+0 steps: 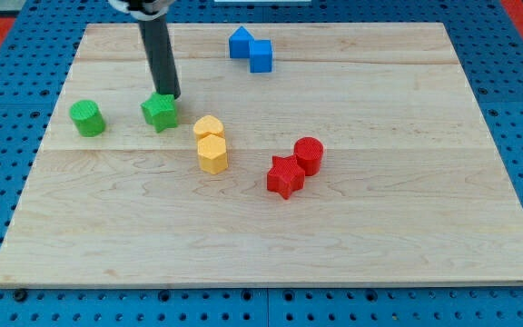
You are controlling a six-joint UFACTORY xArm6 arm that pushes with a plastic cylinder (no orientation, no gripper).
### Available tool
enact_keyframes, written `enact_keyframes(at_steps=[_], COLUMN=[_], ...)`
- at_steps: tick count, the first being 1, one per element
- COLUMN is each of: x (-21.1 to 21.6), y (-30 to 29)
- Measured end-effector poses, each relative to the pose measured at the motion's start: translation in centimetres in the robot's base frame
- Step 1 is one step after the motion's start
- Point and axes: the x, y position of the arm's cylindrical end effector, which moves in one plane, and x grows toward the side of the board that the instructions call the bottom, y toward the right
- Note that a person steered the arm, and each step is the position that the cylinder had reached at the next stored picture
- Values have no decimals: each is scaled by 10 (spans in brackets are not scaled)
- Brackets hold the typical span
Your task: Move the green circle to the left of the green star
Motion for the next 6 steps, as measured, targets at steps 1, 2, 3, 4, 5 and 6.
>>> enact_keyframes(at_steps=[1,2,3,4,5,6], x=[20,58,44,56,126,110], y=[32,23,-48,-29,-42,-94])
